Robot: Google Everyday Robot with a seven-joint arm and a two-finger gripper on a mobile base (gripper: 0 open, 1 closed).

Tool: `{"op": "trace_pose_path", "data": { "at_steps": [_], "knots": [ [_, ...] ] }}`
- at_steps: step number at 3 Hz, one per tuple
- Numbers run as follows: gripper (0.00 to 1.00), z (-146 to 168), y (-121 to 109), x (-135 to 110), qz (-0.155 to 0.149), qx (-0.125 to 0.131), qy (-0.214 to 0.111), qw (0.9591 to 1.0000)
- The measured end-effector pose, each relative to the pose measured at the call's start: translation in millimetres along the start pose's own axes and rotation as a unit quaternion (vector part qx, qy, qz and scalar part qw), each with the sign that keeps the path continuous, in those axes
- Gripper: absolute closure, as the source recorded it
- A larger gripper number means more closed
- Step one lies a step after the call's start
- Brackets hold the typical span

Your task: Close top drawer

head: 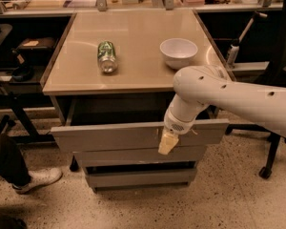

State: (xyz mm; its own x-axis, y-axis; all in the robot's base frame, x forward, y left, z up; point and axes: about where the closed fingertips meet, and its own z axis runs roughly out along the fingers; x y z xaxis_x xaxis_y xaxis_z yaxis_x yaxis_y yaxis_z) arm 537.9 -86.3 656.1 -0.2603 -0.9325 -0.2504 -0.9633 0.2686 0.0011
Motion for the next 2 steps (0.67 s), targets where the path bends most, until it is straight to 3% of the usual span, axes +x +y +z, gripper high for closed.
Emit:
{"op": "trace_pose_path", "data": {
  "at_steps": [1,2],
  "knots": [
    [0.0,0.0,0.0,0.0,0.0,0.0,0.0,1.0],
    [0.0,0.1,0.1,0.0,0.0,0.0,0.0,1.0]
  ]
}}
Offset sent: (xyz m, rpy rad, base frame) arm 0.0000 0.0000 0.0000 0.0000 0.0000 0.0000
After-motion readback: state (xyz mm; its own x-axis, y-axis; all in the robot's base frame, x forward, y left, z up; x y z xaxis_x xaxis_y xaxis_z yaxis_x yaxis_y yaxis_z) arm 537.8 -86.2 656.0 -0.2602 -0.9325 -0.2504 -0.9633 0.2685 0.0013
